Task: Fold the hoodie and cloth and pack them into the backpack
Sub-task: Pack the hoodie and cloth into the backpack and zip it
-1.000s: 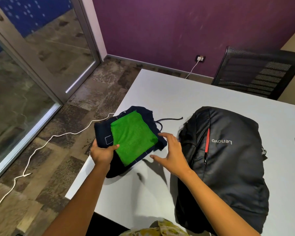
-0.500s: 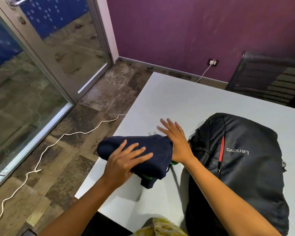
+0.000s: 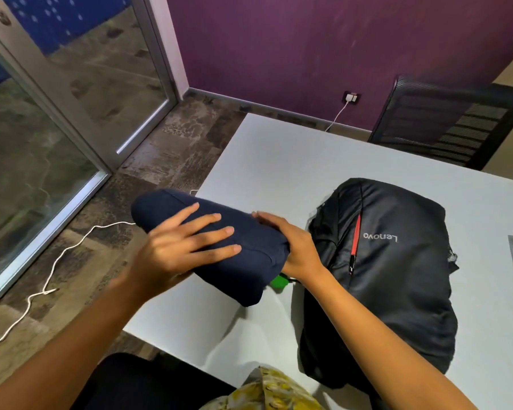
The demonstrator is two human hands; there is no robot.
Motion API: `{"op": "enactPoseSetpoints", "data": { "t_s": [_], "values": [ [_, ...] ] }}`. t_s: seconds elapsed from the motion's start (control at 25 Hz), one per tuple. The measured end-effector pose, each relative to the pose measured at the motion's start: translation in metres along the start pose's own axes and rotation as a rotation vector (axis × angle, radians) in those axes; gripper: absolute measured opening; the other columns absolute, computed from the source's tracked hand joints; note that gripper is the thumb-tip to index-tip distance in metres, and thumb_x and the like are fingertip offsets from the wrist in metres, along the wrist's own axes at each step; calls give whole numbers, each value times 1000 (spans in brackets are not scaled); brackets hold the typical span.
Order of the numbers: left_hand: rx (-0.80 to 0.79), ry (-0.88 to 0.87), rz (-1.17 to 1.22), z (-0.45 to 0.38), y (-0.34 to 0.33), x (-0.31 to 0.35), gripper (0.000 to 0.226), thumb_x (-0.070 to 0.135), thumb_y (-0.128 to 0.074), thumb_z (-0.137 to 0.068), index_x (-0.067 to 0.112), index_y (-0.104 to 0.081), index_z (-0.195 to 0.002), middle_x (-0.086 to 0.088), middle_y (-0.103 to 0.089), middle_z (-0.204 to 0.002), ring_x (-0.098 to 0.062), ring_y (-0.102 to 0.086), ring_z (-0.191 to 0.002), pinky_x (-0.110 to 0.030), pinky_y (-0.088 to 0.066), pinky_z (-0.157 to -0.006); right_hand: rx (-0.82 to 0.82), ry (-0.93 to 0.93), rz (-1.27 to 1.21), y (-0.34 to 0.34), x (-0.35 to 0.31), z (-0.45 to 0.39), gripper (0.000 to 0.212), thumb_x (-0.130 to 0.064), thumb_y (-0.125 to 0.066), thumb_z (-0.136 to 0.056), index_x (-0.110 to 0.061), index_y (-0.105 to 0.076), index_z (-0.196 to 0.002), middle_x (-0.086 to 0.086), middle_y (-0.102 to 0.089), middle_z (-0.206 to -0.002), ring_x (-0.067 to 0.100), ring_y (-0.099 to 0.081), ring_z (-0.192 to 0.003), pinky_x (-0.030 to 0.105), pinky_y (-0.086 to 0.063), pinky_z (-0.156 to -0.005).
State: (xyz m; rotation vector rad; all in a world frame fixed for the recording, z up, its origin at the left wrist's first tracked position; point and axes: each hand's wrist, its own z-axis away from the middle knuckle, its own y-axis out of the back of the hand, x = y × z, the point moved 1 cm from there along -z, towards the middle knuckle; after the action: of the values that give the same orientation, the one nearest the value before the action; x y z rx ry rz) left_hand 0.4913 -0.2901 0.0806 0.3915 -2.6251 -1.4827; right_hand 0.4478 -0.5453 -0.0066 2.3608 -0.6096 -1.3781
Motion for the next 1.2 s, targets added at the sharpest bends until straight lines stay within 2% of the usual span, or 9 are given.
{"op": "enactPoseSetpoints", "data": {
  "t_s": [0.16,0.36,0.68,0.8,0.88,0.96,1.04,1.12,1.2],
  "values": [
    [87,-111,-116,-43,34,37,39,1,-73,-86,15,-70,-122,-10,-67,-127,-38,-62,-121,-62,-44,-102,233,128,26,43,-38,1,47,-24,-66,-96,-3,-53,-137,4,-58,-138,19,-59,-127,40,-50,-104],
    [320,-200,-173,-80,39,99,32,3,-73,-87,15,-73,-117,-8,-68,-121,-39,-64,-116,-62,-48,-97,410,417,366,122,-85,35,30,1,-59,-94,5,-64,-123,17,-64,-129,28,-64,-122,45,-53,-99],
    [428,-161,-33,-102,-13,207,34,11,-64,-92,15,-64,-126,-4,-66,-127,-27,-64,-121,-56,-47,-99,308,543,896,237,-127,163,43,9,-67,-83,-2,-67,-125,10,-65,-130,22,-63,-124,40,-56,-96],
    [389,-49,162,-111,-21,241,49,21,-72,-84,12,-58,-130,-10,-63,-132,-27,-59,-126,-60,-42,-103,247,380,829,277,-145,206,42,5,-67,-86,-5,-67,-127,6,-65,-132,19,-62,-124,39,-55,-97],
    [405,119,361,-120,-22,264,64,31,-80,-77,10,-54,-132,-11,-60,-134,-25,-56,-128,-61,-39,-106,202,133,618,302,-159,234,44,-2,-67,-84,-13,-70,-126,-8,-68,-128,9,-65,-118,29,-54,-95],
    [411,311,568,-132,-22,280,78,40,-81,-74,14,-47,-139,-9,-57,-138,-21,-53,-131,-52,-39,-111,219,-100,386,318,-163,256,42,-2,-62,-78,-25,-73,-111,-28,-70,-102,-11,-63,-96,16,-50,-78],
    [398,504,847,-148,-29,291,88,41,-80,-73,17,-38,-146,-7,-57,-138,-17,-55,-129,-40,-42,-111,340,-289,109,329,-155,276,41,14,-66,-73,-22,-72,-92,-22,-69,-78,-13,-55,-75,16,-47,-64],
    [344,753,1345,-162,-44,303,85,54,-80,-68,26,-47,-141,4,-70,-113,-2,-68,-100,-22,-55,-90,464,-450,-163,331,-144,296,34,14,-79,-70,-15,-70,-86,-19,-73,-75,-8,-61,-69,17,-52,-63],
    [138,986,1827,-165,-72,330,66,66,-85,-49,36,-75,-106,9,-76,-82,1,-70,-67,-14,-56,-61,516,-625,-378,324,-127,319,44,-14,-95,-57,-14,-70,-94,-12,-78,-87,1,-71,-78,21,-56,-69]
  ]
}}
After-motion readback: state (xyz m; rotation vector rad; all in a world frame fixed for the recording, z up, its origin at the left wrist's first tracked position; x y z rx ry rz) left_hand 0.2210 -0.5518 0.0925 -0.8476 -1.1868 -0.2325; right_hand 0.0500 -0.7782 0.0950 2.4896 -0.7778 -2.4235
